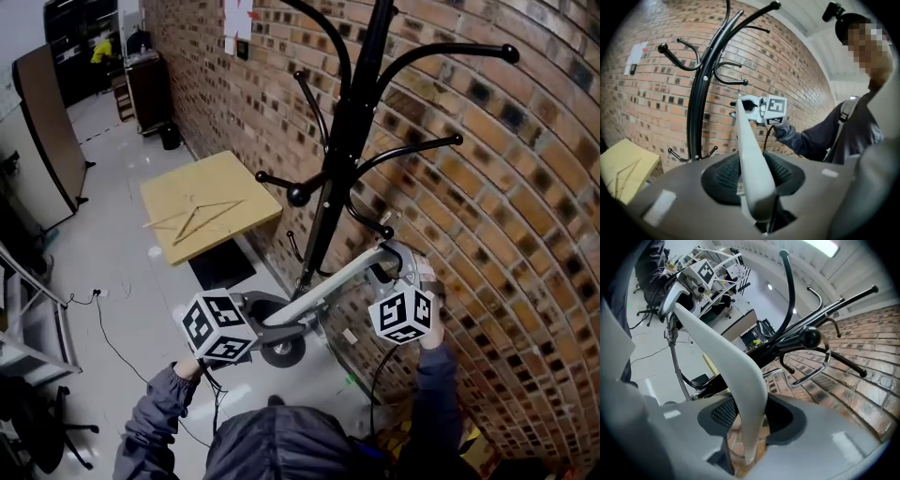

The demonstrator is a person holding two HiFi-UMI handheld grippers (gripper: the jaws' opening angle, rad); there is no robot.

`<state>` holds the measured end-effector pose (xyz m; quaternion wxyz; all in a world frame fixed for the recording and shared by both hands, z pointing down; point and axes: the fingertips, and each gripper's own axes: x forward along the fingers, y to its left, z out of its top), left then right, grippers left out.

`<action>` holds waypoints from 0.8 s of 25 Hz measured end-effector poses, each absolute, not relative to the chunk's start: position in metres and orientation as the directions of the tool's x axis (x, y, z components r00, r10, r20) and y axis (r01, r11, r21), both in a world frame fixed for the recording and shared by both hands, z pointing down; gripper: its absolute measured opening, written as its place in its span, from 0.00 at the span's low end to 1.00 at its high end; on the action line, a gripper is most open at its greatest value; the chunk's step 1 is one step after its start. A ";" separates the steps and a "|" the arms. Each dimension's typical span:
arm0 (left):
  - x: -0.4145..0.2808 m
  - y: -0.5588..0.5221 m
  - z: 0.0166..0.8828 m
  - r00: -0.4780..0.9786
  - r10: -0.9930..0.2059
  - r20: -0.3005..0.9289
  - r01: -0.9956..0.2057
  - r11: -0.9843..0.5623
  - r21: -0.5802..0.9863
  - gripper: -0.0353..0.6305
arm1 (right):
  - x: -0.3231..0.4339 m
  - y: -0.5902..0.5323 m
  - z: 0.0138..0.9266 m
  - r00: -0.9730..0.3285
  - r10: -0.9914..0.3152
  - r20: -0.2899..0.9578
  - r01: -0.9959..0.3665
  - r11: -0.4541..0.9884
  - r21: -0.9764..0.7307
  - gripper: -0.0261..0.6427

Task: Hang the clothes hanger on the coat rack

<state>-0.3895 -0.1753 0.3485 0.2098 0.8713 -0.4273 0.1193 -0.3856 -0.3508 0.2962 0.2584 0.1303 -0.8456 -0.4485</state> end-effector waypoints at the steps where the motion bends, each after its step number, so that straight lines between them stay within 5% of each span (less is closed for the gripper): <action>1: -0.391 -0.174 0.349 0.592 -0.705 0.390 -0.805 -0.534 0.258 0.28 | -0.391 -0.350 0.296 -0.839 -0.439 0.322 0.023 0.562 0.827 0.30; 12: -0.421 -0.154 0.398 0.480 -0.784 0.394 -0.876 -0.401 0.269 0.26 | -0.436 -0.329 0.342 -0.875 -0.353 0.332 0.096 0.547 0.832 0.30; 20: -0.437 -0.182 0.426 0.281 -0.840 0.464 -0.947 -0.320 -0.007 0.24 | -0.440 -0.351 0.340 -0.878 -0.429 0.213 -0.031 0.495 0.868 0.31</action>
